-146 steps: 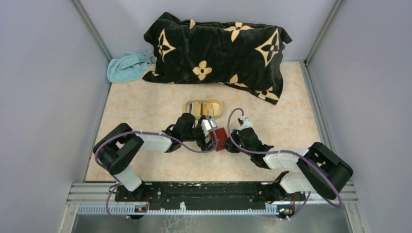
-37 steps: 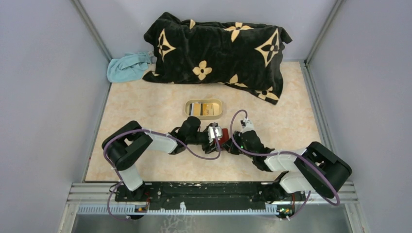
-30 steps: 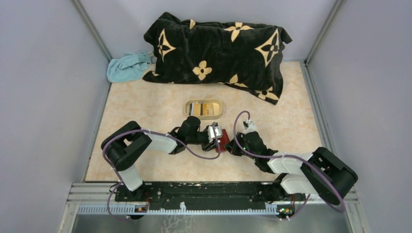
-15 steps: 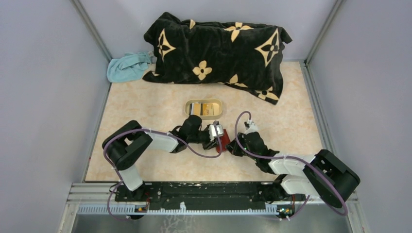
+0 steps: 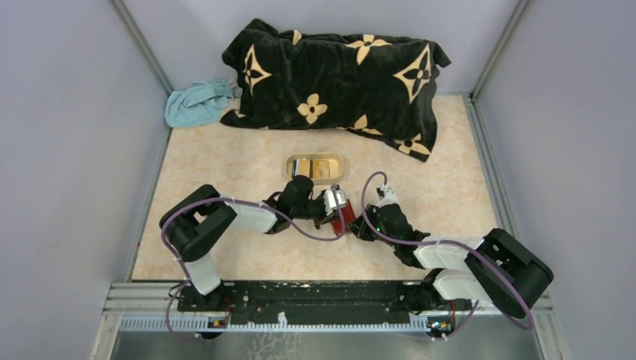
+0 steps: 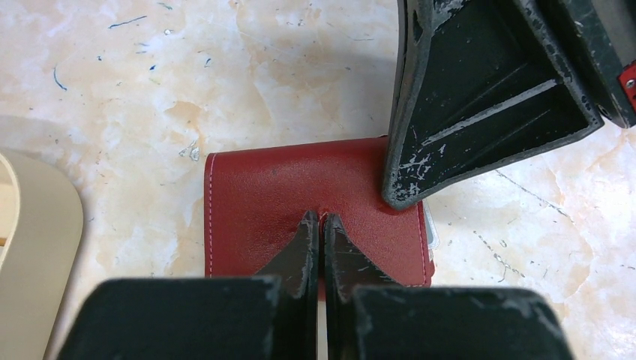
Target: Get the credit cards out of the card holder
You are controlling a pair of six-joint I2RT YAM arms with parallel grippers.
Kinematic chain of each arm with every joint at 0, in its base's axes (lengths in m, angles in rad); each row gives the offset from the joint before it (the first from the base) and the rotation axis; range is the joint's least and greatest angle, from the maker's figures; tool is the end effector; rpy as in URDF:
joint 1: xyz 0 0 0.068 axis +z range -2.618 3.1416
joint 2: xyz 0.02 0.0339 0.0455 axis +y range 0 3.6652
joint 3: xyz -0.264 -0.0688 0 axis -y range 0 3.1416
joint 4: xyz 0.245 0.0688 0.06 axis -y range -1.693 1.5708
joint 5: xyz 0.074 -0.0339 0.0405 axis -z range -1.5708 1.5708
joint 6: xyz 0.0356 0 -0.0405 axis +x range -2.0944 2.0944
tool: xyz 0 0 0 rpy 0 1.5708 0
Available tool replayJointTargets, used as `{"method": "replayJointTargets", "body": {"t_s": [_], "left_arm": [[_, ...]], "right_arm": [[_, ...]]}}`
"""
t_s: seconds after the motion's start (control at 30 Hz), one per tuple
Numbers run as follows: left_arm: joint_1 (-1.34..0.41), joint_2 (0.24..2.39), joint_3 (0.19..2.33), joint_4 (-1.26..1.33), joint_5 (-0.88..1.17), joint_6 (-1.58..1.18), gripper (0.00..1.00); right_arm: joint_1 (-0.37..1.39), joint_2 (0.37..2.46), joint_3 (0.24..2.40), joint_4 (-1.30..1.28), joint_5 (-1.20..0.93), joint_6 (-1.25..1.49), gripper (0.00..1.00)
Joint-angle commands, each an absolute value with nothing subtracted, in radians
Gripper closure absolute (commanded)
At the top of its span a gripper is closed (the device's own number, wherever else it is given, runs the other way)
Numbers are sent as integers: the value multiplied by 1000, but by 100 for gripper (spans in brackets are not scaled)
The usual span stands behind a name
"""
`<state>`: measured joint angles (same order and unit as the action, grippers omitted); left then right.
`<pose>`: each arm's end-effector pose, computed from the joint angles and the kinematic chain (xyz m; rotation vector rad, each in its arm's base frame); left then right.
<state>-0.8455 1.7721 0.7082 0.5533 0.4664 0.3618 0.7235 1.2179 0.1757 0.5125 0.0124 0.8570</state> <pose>0.2112 -0.2624 0.1354 1.4290 1.5588 -0.7770 0.1492 0.1312 0.1246 0.1576 2.2375 0.9039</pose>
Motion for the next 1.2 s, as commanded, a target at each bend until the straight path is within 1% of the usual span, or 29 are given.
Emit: {"method": "replayJointTargets", "body": {"t_s": [0.0, 0.3, 0.77, 0.87, 1.03, 1.13, 1.17], "left_arm": [[-848, 1805, 691, 425, 459, 353, 100], [-839, 1681, 628, 514, 466, 303, 100], [-825, 1504, 562, 528, 425, 279, 100], [-825, 1459, 537, 529, 402, 275, 100], [-824, 1394, 506, 567, 376, 256, 100], [-825, 1381, 509, 561, 347, 261, 100], [-824, 1380, 511, 559, 336, 262, 100]], "right_arm": [[715, 1257, 149, 463, 14, 832, 100], [715, 1260, 141, 465, 21, 838, 100], [715, 1244, 145, 462, 13, 842, 100], [715, 1212, 161, 430, 12, 833, 100], [715, 1118, 231, 281, 31, 796, 100], [715, 1045, 269, 197, 56, 781, 81], [715, 1018, 281, 174, 67, 775, 76]]}}
